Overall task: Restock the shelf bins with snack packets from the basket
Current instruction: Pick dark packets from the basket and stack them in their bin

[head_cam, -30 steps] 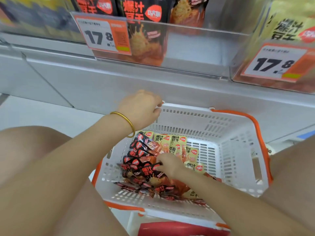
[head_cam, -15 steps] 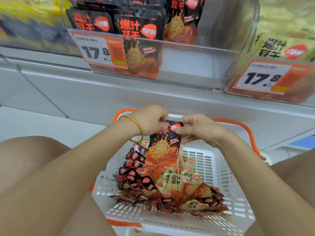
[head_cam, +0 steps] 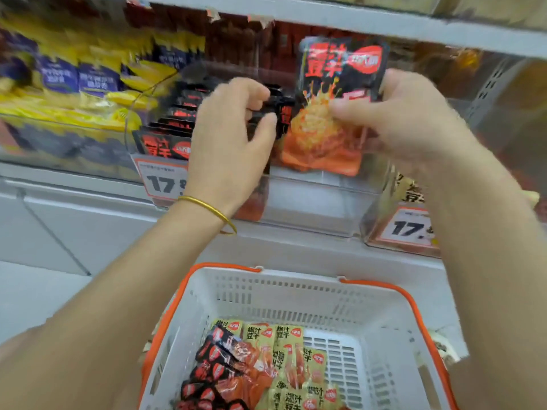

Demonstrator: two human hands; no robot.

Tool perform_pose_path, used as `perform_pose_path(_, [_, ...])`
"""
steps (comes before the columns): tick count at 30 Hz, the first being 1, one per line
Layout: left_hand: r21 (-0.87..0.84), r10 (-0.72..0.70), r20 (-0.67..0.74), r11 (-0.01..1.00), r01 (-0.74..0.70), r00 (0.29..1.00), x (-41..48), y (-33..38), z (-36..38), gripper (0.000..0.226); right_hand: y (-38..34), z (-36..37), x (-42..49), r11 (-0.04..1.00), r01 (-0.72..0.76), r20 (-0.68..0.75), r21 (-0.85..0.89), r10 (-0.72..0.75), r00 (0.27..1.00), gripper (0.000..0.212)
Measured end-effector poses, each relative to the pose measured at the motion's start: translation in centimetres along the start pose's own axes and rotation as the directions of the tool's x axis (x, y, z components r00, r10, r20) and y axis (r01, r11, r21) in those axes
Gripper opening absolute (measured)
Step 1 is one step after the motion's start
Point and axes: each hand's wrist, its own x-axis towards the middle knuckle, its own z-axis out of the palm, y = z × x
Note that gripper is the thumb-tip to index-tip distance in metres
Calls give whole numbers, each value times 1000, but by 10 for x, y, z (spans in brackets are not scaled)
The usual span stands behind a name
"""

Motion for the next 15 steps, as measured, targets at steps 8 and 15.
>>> perform_pose_path(8, [543, 124, 223, 808, -229, 967, -23, -47, 28, 43, 92, 33, 103, 813, -419, -267, -405, 333, 904, 45])
perform_pose_path(15, [553, 139, 192, 802, -224, 971, -21, -48, 29, 42, 120, 40, 130, 770, -471, -346, -431, 341, 874, 47])
